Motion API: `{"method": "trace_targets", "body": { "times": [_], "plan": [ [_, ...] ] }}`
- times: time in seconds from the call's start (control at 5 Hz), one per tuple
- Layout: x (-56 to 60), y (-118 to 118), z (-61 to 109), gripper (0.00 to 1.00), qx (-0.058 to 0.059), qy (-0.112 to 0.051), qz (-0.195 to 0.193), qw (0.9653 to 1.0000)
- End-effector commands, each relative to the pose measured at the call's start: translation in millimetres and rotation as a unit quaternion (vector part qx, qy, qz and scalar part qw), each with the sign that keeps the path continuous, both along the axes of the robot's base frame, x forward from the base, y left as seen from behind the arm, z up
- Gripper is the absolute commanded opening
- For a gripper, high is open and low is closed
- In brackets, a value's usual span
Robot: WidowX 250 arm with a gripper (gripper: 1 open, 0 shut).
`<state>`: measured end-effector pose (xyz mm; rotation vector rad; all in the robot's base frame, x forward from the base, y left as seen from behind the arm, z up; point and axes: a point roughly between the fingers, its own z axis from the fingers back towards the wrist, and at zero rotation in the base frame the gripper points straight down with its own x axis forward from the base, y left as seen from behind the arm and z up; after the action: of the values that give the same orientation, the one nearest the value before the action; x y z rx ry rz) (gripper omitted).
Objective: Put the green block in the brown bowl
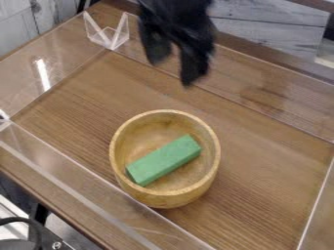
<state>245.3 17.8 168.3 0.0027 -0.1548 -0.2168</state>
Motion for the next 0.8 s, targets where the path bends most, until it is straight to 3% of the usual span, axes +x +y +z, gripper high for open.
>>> {"method": "trace_targets", "body": {
  "times": [0.0,0.2,0.4,0.6],
  "plan": [
    [4.1,24.4,13.5,0.00,0.008,-0.014,0.015,0.9998],
    [1.3,25.5,9.0,1.00,0.013,-0.010,0.016,0.9997],
    [6.0,23.9,-0.4,1.00,0.014,-0.007,0.069,0.9975],
    [12.8,28.9,-9.8,1.00,0.016,-0.008,0.118,0.9928]
  ]
}}
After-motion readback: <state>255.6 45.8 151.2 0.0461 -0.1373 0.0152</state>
